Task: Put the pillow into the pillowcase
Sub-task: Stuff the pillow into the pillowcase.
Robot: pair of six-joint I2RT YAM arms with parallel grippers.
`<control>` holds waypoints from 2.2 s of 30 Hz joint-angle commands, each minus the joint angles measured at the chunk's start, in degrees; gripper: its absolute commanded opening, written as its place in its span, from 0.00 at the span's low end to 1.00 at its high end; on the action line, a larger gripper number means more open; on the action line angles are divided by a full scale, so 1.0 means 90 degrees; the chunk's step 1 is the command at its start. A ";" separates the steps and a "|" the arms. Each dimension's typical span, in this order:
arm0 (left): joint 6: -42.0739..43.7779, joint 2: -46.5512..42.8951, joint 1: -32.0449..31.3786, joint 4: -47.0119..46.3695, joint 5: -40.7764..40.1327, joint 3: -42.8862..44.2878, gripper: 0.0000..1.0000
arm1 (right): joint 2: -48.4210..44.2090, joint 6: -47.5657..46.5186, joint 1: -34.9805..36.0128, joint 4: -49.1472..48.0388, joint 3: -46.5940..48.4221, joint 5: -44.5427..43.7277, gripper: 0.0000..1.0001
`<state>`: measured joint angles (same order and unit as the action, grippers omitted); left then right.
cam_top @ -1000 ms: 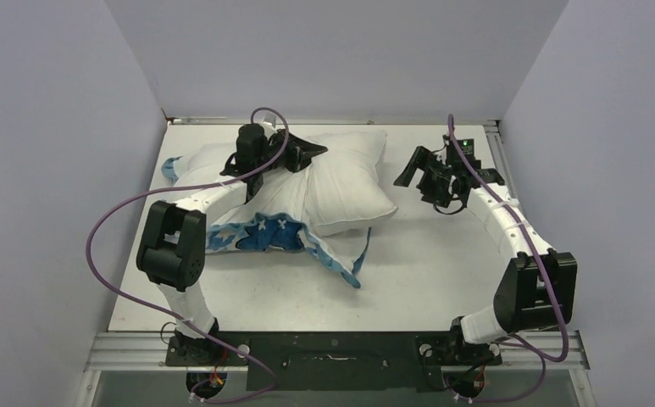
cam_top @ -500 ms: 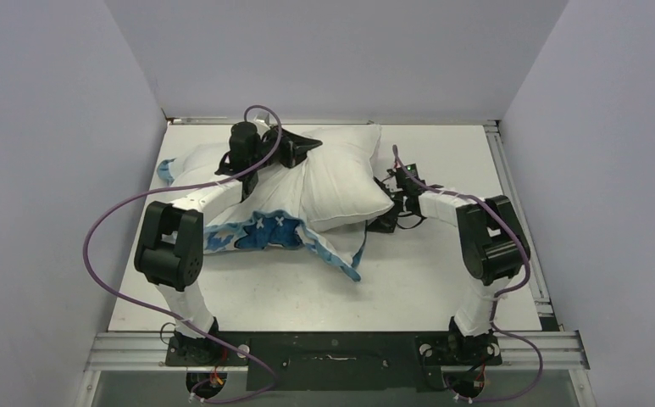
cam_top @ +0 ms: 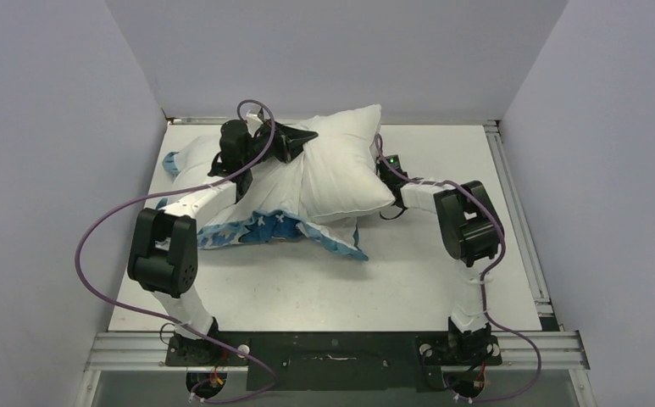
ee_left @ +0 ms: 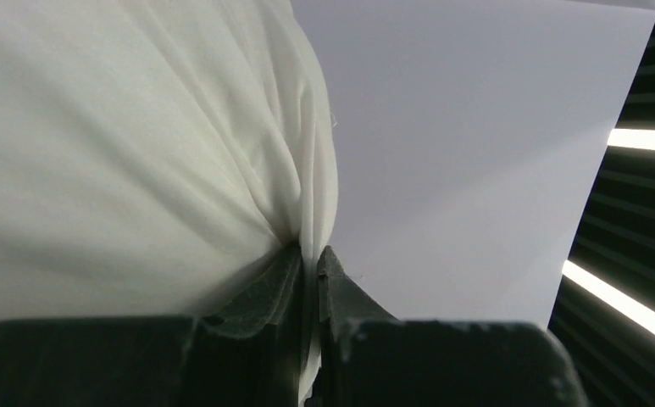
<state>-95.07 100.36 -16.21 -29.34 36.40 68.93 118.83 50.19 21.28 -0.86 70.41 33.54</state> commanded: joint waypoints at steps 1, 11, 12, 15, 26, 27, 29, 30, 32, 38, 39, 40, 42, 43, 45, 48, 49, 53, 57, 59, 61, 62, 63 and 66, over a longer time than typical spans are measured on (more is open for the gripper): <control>-0.0338 -0.0589 -0.0074 -0.1300 0.0383 0.0104 0.00 | -0.1313 -0.0521 -0.0560 0.0076 0.0409 0.0058 0.05; -0.0421 0.0419 -0.0841 -0.1404 0.0465 0.2118 0.00 | -0.2228 0.2290 -0.1464 -0.2565 0.2847 0.2393 0.05; -0.0449 0.0625 -0.0955 -0.1413 0.0476 0.2465 0.00 | -0.2126 0.2652 -0.1443 -0.2989 0.3352 0.2462 0.05; -0.0723 0.1278 -0.1278 -0.1505 0.0349 0.3528 0.00 | -0.1616 0.3407 -0.1320 -0.3559 0.4829 0.2709 0.05; -0.1167 0.1624 -0.1662 -0.1664 0.0109 0.2939 0.05 | -0.1553 0.1562 0.0159 -0.1846 0.4701 0.2945 0.05; -0.1401 0.1458 -0.1607 -0.1897 0.0060 0.2199 0.08 | -0.1667 0.1211 0.0249 -0.1476 0.4500 0.2911 0.05; -0.1476 0.1126 -0.1468 -0.2426 -0.0058 0.0820 0.18 | -0.1802 0.0262 0.0401 -0.0267 0.4107 0.2650 0.05; -0.1348 0.0922 -0.1396 -0.2402 -0.0099 0.0201 0.25 | -0.1852 -0.0110 0.0451 0.0290 0.3866 0.2481 0.05; -0.0839 0.0457 -0.1204 -0.1742 -0.0118 -0.0871 0.43 | -0.1954 -0.0697 0.0484 0.1075 0.3132 0.2066 0.05; 0.0558 -0.1432 -0.0532 0.1089 -0.0670 -0.2575 0.75 | -0.1480 -0.1137 0.0496 0.1802 0.1765 0.1474 0.05; 0.0812 -0.1989 -0.0428 0.1738 -0.0897 -0.2763 0.76 | -0.1376 -0.1155 0.0497 0.1825 0.1704 0.1428 0.05; 0.0960 -0.2468 -0.0344 0.2374 -0.1205 -0.2931 0.79 | -0.1263 -0.1180 0.0497 0.1853 0.1703 0.1403 0.05; 0.1127 -0.3431 -0.0205 0.3902 -0.1922 -0.3261 0.89 | -0.1093 -0.1233 0.0497 0.1943 0.1761 0.1330 0.05; 0.1149 -0.3916 -0.0127 0.4416 -0.2184 -0.3365 0.96 | -0.1030 -0.1245 0.0492 0.1966 0.1786 0.1311 0.05; 0.1108 -0.4732 -0.0008 0.5080 -0.2448 -0.3570 0.96 | -0.0954 -0.1234 0.0487 0.1995 0.1836 0.1320 0.05; 0.0917 -0.5545 0.0043 0.5112 -0.2379 -0.3903 0.96 | -0.0913 -0.1236 0.0496 0.2010 0.1846 0.1326 0.05; 0.0800 -0.5644 0.0043 0.4860 -0.2236 -0.4068 0.96 | -0.0911 -0.1239 0.0496 0.2023 0.1845 0.1326 0.05; 0.0630 -0.5097 -0.0003 0.3587 -0.1544 -0.4459 0.96 | -0.0899 -0.1253 0.0487 0.2083 0.1861 0.1355 0.05; 0.1214 -0.3734 -0.0206 0.1915 -0.1248 -0.4147 0.96 | -0.0932 -0.1261 0.0497 0.2205 0.1943 0.1393 0.05; 0.1491 -0.2851 -0.0411 0.1096 -0.1081 -0.3629 0.97 | -0.0966 -0.1266 0.0497 0.2298 0.2008 0.1431 0.05; 0.1591 -0.1967 -0.0748 -0.0286 -0.1080 -0.3163 0.92 | -0.1006 -0.1294 0.0523 0.2429 0.2127 0.1564 0.05; 0.1592 -0.1601 -0.0895 -0.0895 -0.1122 -0.2902 0.83 | -0.1042 -0.1306 0.0556 0.2501 0.2206 0.1645 0.05; 0.1560 -0.1248 -0.1042 -0.1434 -0.1253 -0.2672 0.76 | -0.1075 -0.1283 0.0590 0.2540 0.2290 0.1794 0.05; 0.1458 -0.0423 -0.1417 -0.3160 -0.1810 -0.1977 0.51 | -0.1213 -0.1023 0.0772 0.2449 0.2628 0.2485 0.05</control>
<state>-82.89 90.50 -24.47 -24.95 23.68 41.23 109.58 40.47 26.04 20.25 89.65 49.36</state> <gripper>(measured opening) 0.645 0.056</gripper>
